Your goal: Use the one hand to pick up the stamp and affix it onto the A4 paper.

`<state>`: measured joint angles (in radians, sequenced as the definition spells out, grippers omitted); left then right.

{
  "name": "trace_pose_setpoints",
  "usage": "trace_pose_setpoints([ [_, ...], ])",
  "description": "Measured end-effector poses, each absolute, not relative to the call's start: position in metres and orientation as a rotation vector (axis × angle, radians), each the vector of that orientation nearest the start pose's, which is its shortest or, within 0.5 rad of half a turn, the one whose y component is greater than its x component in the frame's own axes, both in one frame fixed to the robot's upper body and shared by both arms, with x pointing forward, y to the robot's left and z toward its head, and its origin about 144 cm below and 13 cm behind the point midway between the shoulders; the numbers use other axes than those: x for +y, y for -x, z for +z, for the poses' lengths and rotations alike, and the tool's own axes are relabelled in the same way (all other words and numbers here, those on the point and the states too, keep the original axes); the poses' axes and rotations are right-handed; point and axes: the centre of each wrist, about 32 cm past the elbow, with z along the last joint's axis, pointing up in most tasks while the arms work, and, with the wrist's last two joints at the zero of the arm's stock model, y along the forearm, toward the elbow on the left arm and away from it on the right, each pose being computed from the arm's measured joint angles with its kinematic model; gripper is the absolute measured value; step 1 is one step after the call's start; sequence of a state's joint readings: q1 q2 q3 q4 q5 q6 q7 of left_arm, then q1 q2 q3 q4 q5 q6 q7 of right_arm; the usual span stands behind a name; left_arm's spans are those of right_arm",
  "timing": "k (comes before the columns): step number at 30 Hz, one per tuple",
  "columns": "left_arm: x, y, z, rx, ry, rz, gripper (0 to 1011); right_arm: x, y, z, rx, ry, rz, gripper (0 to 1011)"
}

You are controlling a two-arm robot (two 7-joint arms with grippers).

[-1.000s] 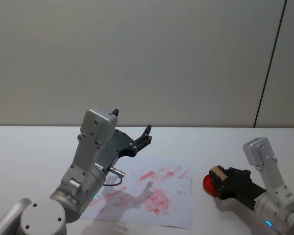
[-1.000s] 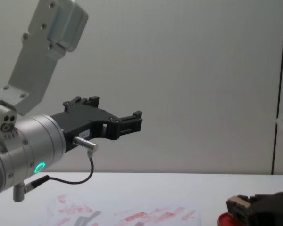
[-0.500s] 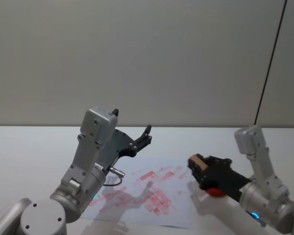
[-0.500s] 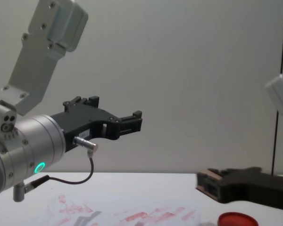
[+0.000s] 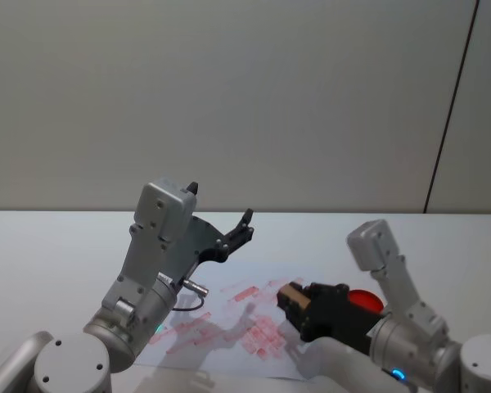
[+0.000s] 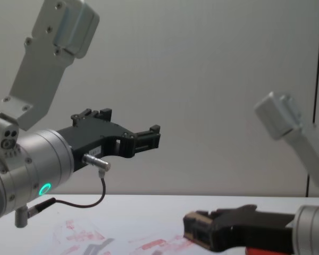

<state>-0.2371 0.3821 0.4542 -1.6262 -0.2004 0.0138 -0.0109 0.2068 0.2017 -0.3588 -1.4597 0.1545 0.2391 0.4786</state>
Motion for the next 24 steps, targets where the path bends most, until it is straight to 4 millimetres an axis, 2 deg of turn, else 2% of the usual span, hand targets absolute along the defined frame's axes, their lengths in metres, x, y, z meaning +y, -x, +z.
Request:
trace_pose_setpoints([
  [16, 0.198, -0.492, 1.204, -0.268, -0.061, 1.124, 1002, -0.154, -0.508, 1.138, 0.141, 0.314, -0.708, 219],
  [24, 0.198, -0.492, 1.204, -0.268, -0.061, 1.124, 1003, -0.149, -0.51, 1.132, 0.146, 0.335, -0.7, 219],
])
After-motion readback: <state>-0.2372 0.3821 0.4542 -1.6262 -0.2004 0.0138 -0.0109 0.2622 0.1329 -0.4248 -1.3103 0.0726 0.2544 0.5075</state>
